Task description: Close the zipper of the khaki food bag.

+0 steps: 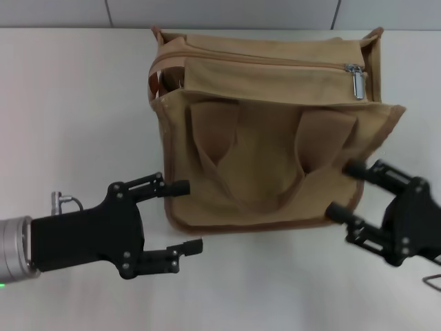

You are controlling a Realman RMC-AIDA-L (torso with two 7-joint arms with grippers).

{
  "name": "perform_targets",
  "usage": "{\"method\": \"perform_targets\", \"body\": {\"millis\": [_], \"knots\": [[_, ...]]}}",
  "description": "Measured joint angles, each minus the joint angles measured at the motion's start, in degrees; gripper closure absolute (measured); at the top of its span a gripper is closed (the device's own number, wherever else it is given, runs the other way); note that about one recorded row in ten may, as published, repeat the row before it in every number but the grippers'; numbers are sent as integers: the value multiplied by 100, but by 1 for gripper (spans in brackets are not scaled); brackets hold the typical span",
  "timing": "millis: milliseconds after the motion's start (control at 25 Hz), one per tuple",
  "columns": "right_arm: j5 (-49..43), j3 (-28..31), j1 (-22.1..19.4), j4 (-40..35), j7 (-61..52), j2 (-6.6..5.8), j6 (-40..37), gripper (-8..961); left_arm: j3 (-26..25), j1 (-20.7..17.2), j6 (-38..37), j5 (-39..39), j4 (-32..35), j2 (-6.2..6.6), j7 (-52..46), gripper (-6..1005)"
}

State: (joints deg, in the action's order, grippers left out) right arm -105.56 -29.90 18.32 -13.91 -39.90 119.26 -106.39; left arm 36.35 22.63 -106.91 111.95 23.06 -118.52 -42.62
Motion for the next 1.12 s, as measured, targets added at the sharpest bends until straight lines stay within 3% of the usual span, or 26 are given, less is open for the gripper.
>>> {"method": "perform_targets", "body": {"millis": [240, 640, 1120], "knots": [[-472, -179, 278, 389, 551, 25, 894, 267, 28, -147, 114, 3, -125, -1, 195, 198], [-515, -560, 506, 1005, 1152, 45, 1289, 266, 94, -179, 138, 3, -234, -1, 201, 198], [-505, -695, 564, 1108, 1161, 45, 1482, 267, 242, -213, 387, 96, -391, -13, 203, 198]]}}
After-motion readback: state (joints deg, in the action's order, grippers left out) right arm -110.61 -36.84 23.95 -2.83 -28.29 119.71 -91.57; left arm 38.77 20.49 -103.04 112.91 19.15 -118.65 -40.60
